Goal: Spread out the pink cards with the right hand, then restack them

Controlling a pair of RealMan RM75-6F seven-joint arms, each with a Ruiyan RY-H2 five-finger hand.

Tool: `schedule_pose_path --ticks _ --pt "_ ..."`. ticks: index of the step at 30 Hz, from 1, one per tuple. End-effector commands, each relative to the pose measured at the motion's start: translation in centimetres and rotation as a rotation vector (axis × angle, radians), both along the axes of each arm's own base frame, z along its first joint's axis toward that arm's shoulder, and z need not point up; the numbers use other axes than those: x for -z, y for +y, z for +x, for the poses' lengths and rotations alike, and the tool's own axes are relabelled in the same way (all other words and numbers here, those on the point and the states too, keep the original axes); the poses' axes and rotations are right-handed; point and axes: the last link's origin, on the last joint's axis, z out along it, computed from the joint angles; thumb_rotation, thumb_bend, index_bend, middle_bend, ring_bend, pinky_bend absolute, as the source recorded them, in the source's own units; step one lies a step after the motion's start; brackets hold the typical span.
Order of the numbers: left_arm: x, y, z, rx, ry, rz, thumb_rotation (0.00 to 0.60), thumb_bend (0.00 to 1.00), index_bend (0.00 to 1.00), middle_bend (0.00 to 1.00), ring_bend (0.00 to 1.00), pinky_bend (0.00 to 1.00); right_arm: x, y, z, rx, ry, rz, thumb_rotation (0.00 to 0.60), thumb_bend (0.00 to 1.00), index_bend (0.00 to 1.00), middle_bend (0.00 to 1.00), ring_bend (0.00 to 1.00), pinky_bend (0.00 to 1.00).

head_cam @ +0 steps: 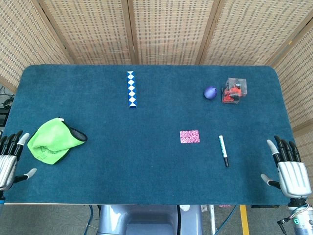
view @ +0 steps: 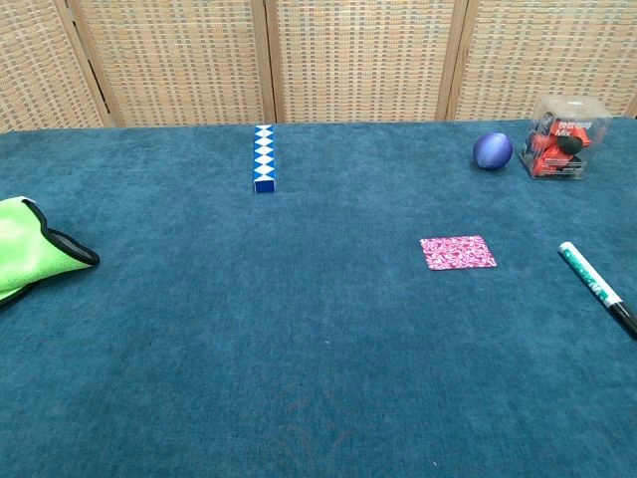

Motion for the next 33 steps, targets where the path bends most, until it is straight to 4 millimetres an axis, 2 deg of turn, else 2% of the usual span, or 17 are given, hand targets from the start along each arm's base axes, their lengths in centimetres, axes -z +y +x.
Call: schedule_pose_path --ticks 1,8,11,14,16,17,18,19,21,29,33 --pt "0.0 0.0 0.0 0.001 -0.001 0.001 0.600 0.00 0.00 0.00 0.00 0.00 0.0 0.1 0.0 0.001 0.001 0.001 0.600 0.03 0.00 0.00 0.00 0.00" --pt "0.0 0.0 0.0 0.006 -0.002 0.007 0.600 0.00 0.00 0.00 0.00 0.00 0.6 0.0 0.3 -0.010 0.000 0.041 0.600 0.04 0.00 0.00 0.00 0.00" --pt "0.0 0.0 0.0 0.007 -0.006 0.012 0.600 0.00 0.00 0.00 0.00 0.00 1.6 -0.8 0.7 -0.042 0.027 0.098 0.600 0.16 0.00 0.00 0.00 0.00" --pt "0.0 0.0 0.0 0.007 -0.007 0.011 0.600 0.00 0.00 0.00 0.00 0.00 3.1 -2.3 1.5 -0.082 0.053 0.193 0.600 0.41 0.00 0.00 0.00 0.00" --pt "0.0 0.1 0.0 0.007 -0.006 0.010 0.600 0.00 0.00 0.00 0.00 0.00 4.0 -3.4 2.2 -0.095 0.035 0.262 0.600 0.65 0.00 0.00 0.00 0.00" --pt "0.0 0.1 0.0 0.006 -0.006 0.009 0.600 0.00 0.00 0.00 0.00 0.00 4.5 -3.9 2.5 -0.098 0.021 0.300 0.600 0.72 0.00 0.00 0.00 0.00" --pt "0.0 0.1 0.0 0.005 -0.006 0.008 0.600 0.00 0.00 0.00 0.00 0.00 5.4 -4.9 3.2 -0.099 0.000 0.359 0.600 0.83 0.00 0.00 0.00 0.00" --pt "0.0 0.2 0.0 0.002 -0.005 0.007 0.600 0.00 0.00 0.00 0.00 0.00 7.3 -7.0 4.4 -0.097 -0.022 0.458 0.600 0.92 0.00 0.00 0.00 0.00" --pt "0.0 0.2 0.0 -0.002 -0.004 0.007 0.600 0.00 0.00 0.00 0.00 0.00 8.6 -9.2 5.3 -0.078 -0.022 0.518 0.600 0.99 0.00 0.00 0.00 0.00" --pt "0.1 0.3 0.0 -0.011 -0.001 0.004 0.600 0.00 0.00 0.00 0.00 0.00 13.0 -13.8 8.0 -0.024 -0.043 0.618 0.600 1.00 0.00 0.00 0.00 0.00" --pt "0.0 0.3 0.0 -0.013 -0.001 0.004 0.600 0.00 0.00 0.00 0.00 0.00 14.4 -14.9 8.8 -0.007 -0.042 0.627 0.600 1.00 0.00 0.00 0.00 0.00"
